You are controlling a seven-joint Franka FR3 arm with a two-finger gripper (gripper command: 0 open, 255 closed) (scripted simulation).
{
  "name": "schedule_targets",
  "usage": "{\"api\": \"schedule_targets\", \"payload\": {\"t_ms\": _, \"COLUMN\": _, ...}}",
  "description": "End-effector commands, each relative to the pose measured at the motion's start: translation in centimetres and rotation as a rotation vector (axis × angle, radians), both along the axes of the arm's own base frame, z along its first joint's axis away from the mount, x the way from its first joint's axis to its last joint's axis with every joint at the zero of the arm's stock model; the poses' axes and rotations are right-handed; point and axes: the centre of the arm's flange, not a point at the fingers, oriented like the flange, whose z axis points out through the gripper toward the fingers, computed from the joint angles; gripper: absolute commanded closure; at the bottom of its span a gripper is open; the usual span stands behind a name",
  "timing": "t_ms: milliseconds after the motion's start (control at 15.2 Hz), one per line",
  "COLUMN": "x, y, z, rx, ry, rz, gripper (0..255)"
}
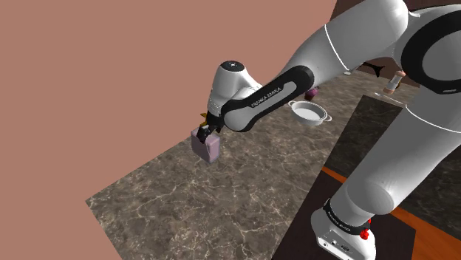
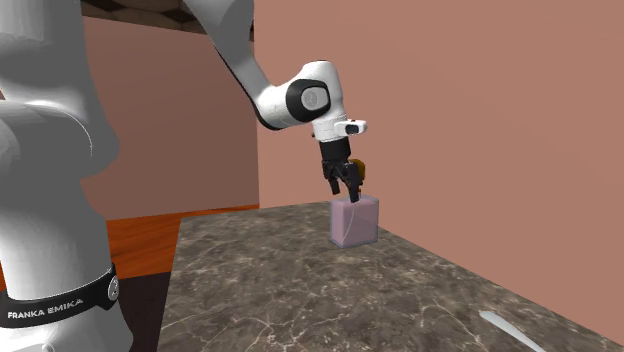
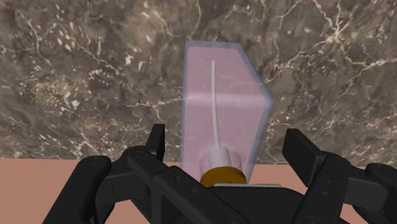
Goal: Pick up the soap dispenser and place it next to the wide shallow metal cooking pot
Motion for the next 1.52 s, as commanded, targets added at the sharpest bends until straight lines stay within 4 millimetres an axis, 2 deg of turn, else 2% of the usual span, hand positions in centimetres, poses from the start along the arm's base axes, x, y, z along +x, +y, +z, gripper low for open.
{"api": "schedule_targets", "payload": {"t_ms": 0, "x": 0.4, "y": 0.1, "z": -1.1, "rx": 0.000, "ry": -0.001, "rz": 0.000, "gripper": 0}}
{"api": "schedule_targets", "payload": {"t_ms": 198, "x": 0.7, "y": 0.1, "z": -2.4, "rx": 0.000, "ry": -0.001, "rz": 0.000, "gripper": 0}}
{"api": "schedule_targets", "payload": {"t_ms": 726, "x": 0.7, "y": 0.1, "z": -2.4, "rx": 0.000, "ry": -0.001, "rz": 0.000, "gripper": 0}}
{"api": "schedule_targets", "payload": {"t_ms": 792, "x": 0.7, "y": 0.1, "z": -2.4, "rx": 0.000, "ry": -0.001, "rz": 0.000, "gripper": 255}}
{"api": "schedule_targets", "payload": {"t_ms": 1386, "x": 0.7, "y": 0.1, "z": -2.4, "rx": 0.000, "ry": -0.001, "rz": 0.000, "gripper": 255}}
{"api": "schedule_targets", "payload": {"t_ms": 1452, "x": 0.7, "y": 0.1, "z": -1.9, "rx": 0.000, "ry": -0.001, "rz": 0.000, "gripper": 255}}
